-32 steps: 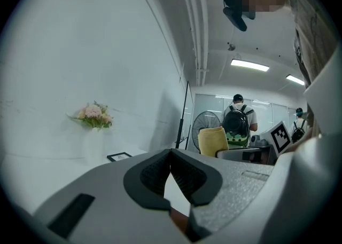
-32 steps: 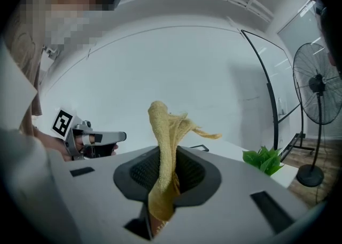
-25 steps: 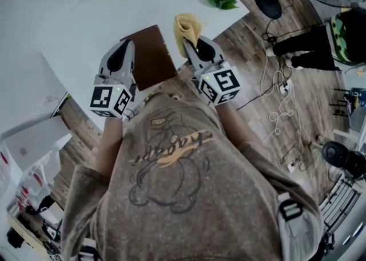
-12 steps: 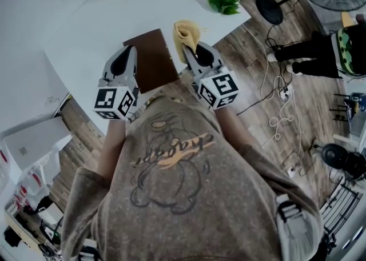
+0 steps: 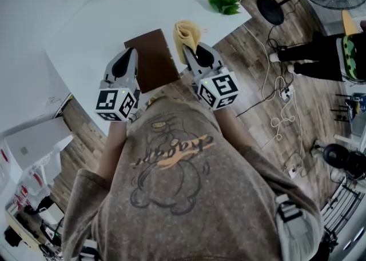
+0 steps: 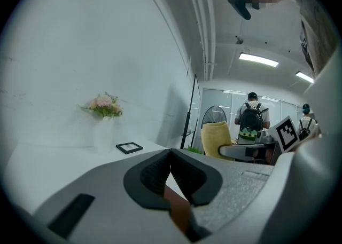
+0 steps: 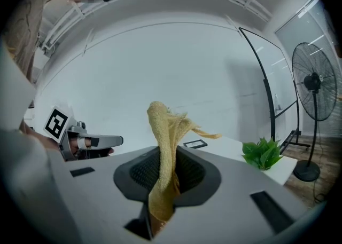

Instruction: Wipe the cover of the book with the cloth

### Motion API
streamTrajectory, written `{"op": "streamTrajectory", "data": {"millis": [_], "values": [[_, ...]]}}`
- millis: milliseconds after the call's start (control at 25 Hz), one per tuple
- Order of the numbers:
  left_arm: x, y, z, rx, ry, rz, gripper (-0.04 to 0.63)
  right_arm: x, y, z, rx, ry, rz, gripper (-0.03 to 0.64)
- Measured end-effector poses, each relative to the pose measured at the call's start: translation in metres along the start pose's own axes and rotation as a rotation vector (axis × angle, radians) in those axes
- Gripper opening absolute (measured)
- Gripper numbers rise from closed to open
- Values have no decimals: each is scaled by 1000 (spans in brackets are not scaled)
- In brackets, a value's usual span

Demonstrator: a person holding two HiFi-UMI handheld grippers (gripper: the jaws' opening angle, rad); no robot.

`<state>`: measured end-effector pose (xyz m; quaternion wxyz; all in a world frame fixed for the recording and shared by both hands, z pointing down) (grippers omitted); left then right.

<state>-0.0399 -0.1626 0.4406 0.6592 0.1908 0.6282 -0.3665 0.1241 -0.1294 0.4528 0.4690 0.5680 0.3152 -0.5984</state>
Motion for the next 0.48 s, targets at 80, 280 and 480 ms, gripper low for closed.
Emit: {"op": "streamTrajectory", "data": {"millis": [80, 280, 480], "values": [[0, 0, -1, 1, -3, -2, 4, -1, 0, -1, -1, -3, 1, 63], [0, -2, -1, 3, -9, -11, 3, 0, -1, 0, 0, -11, -3, 63], [-3, -1, -3, 7, -14, -15, 3, -1, -1, -1, 3, -13, -3, 63]]}}
Point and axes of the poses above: the fingertips, and each gripper's own axes: z forward along the fingers, y to its right, x out of its top, the point moved 1 cm from there along -z, backward along the fingers
